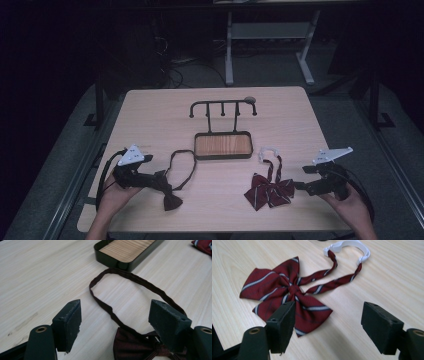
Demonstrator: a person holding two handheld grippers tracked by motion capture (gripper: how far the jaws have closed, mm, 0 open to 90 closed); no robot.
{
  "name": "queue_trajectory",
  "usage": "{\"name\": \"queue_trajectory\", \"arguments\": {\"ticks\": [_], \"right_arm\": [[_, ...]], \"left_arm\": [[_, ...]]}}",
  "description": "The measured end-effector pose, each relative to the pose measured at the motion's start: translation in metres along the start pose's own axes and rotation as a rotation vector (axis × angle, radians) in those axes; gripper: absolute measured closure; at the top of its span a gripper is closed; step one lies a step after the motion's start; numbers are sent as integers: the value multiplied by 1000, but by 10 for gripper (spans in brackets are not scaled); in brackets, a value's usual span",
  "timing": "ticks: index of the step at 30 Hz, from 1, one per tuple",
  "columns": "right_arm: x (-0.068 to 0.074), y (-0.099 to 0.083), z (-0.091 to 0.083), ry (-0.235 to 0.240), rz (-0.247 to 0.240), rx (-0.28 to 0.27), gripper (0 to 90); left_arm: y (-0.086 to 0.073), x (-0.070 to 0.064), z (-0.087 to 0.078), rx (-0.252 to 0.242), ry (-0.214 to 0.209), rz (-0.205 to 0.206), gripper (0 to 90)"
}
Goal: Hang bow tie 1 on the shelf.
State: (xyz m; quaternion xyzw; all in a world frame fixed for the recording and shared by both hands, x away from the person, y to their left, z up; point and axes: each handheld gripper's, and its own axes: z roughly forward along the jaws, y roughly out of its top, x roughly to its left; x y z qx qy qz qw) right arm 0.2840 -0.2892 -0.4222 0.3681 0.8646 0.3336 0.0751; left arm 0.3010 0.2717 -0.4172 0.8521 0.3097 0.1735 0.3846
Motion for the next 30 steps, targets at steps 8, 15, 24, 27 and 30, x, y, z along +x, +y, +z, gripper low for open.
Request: {"name": "queue_trajectory", "arguments": {"ticks": [8, 15, 24, 27, 30], "right_arm": [[-1, 24, 5, 26, -23, 31, 215], [-7, 44, 10, 36, -30, 57, 246], [-19, 58, 24, 27, -30, 104, 359], [-23, 62, 30, 14, -23, 133, 379], [-27, 68, 36, 11, -20, 145, 395]], "left_arm": [[-4, -3, 2, 0, -20, 5, 262], [-6, -2, 1, -1, -11, 8, 262], [-10, 2, 4, 34, -11, 23, 262], [-10, 1, 2, 28, 0, 23, 262], [-11, 1, 0, 24, 6, 24, 262]]}}
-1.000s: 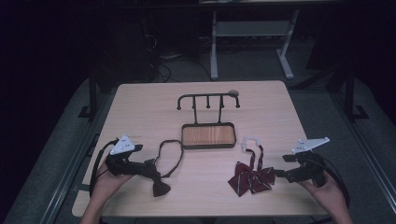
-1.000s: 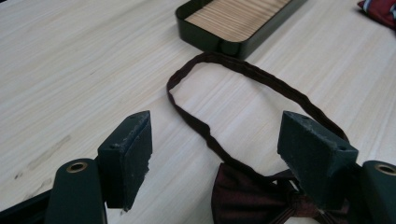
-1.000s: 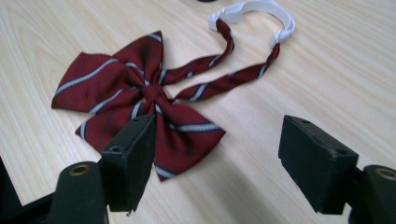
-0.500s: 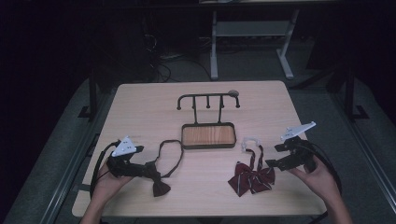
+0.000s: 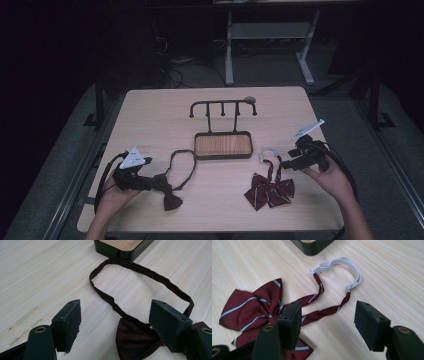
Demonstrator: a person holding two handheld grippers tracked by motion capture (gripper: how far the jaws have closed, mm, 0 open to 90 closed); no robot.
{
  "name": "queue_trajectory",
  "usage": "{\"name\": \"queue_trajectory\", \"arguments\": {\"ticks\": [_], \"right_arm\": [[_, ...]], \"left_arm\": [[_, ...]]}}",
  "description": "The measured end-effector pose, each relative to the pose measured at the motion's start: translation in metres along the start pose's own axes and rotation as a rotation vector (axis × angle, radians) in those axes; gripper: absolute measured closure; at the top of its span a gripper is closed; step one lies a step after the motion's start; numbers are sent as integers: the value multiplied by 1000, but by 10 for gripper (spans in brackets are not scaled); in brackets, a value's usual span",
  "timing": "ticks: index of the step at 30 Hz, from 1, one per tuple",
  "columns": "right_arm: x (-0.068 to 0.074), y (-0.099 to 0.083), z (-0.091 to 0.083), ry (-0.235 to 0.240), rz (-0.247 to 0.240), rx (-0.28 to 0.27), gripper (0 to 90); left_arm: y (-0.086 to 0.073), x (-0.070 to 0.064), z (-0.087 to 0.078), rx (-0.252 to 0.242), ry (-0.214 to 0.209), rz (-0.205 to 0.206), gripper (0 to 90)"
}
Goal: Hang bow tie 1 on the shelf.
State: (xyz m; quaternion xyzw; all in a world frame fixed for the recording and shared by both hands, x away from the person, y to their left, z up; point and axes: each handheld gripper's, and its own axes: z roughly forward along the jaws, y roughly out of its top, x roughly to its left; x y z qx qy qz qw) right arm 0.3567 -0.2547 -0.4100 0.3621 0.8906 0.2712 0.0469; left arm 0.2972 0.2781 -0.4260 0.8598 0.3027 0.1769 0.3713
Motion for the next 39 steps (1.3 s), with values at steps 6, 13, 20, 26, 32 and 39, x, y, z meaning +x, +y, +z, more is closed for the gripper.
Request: {"name": "queue_trajectory", "arguments": {"ticks": [6, 13, 20, 26, 32, 39], "right_arm": [[-5, 16, 11, -7, -2, 40, 445], [-10, 30, 25, -46, -10, 106, 489], [-15, 33, 40, -58, 13, 159, 535], [-19, 34, 47, -71, 30, 195, 601], [-19, 35, 51, -90, 23, 215, 656], [-15, 36, 55, -102, 12, 244, 713]], "left_arm": [[-3, 1, -1, 0, 3, -13, 262], [-4, -1, 0, -1, 2, -14, 262], [-6, 1, -4, -3, 14, -12, 262], [-6, -1, -2, 2, 10, -9, 262], [-6, 0, -3, 1, 12, -9, 262], [-6, 0, -3, -2, 9, -12, 262]]}}
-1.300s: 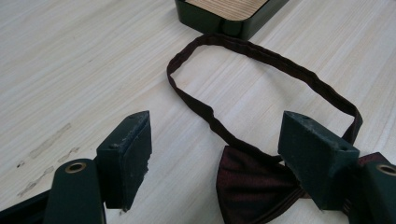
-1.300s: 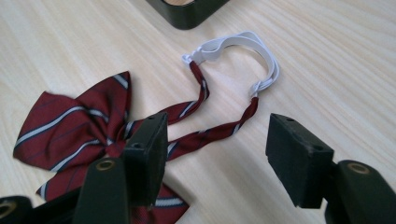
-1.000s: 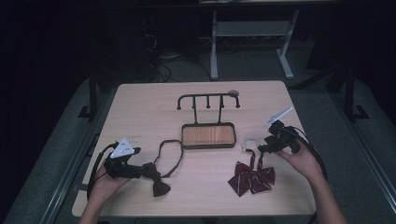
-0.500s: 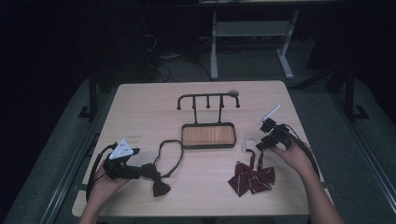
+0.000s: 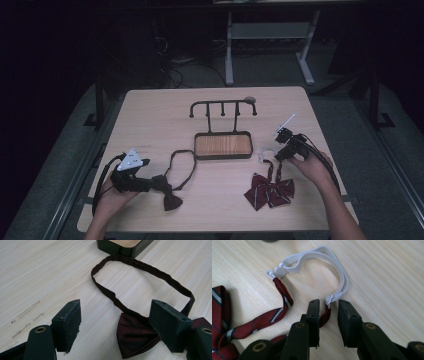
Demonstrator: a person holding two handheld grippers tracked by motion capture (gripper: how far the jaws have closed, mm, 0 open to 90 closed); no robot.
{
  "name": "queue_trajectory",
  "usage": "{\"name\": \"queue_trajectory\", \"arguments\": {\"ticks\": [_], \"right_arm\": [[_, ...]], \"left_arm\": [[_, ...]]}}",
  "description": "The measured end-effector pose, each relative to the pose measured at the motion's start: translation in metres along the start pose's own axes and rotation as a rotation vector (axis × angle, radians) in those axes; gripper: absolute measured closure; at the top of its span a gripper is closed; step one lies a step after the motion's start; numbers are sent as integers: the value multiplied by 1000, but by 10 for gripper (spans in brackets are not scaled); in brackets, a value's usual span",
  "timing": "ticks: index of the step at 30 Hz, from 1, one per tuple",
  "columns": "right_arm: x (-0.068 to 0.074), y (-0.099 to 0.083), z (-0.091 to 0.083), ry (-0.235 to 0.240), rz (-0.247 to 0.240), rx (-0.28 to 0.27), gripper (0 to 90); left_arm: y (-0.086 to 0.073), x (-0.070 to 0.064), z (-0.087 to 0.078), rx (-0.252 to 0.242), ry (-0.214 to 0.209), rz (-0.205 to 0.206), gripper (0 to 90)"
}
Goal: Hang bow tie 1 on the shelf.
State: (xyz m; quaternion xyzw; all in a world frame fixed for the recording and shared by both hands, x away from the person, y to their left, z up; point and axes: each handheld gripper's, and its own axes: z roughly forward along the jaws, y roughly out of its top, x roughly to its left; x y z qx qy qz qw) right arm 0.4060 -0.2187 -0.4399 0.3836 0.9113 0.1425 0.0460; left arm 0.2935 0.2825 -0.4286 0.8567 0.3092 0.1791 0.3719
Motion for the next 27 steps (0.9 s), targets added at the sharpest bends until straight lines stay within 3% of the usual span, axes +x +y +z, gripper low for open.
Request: {"name": "queue_trajectory", "arguments": {"ticks": [9, 14, 27], "right_arm": [[4, 2, 2, -24, -29, 21, 835], [4, 0, 0, -15, -32, 21, 860], [2, -9, -22, 61, -37, -32, 867]], "left_arm": [[0, 0, -1, -3, 3, 0, 263], [0, 0, -1, 0, 0, -2, 263], [0, -1, 1, 4, -5, -2, 262]]}}
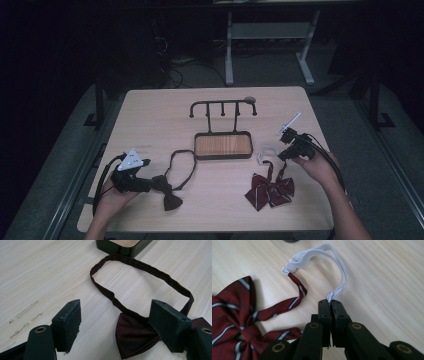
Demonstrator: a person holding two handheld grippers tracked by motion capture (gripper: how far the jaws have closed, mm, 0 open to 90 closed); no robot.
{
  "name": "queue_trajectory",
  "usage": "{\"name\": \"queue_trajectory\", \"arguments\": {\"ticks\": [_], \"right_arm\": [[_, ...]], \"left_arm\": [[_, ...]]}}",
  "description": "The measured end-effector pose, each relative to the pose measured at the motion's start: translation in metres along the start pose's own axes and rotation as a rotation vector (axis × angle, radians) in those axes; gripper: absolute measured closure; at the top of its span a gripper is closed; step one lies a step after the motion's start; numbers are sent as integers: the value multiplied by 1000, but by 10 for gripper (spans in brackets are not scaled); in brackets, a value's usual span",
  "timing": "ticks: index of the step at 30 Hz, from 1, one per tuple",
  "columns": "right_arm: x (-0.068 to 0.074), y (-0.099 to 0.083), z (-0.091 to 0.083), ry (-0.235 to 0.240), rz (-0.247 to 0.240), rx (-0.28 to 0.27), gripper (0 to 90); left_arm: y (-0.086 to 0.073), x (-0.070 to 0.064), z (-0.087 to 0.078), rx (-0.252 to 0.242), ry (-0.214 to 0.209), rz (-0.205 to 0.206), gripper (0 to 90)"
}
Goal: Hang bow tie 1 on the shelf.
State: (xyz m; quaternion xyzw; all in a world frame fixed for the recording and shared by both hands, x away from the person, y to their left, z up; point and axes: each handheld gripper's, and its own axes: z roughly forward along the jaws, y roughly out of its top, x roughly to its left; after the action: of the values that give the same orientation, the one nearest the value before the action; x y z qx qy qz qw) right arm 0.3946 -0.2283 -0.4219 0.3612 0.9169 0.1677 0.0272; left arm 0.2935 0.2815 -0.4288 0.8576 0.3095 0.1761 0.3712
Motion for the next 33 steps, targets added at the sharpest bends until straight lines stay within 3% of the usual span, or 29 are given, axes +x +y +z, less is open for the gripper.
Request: {"name": "queue_trajectory", "arguments": {"ticks": [5, 10, 15, 33], "right_arm": [[1, 0, -10, 36, -22, -13, 866], [3, -2, -27, 110, -35, -62, 866], [6, 0, -39, 141, -62, -73, 864], [23, 13, -79, 164, -155, -121, 864]], "left_arm": [[1, 0, 0, 0, 0, 1, 263], [1, -1, 2, 5, -7, 7, 262], [0, 0, 1, 1, -6, 0, 263], [1, -1, 2, 8, -10, 2, 262]]}}
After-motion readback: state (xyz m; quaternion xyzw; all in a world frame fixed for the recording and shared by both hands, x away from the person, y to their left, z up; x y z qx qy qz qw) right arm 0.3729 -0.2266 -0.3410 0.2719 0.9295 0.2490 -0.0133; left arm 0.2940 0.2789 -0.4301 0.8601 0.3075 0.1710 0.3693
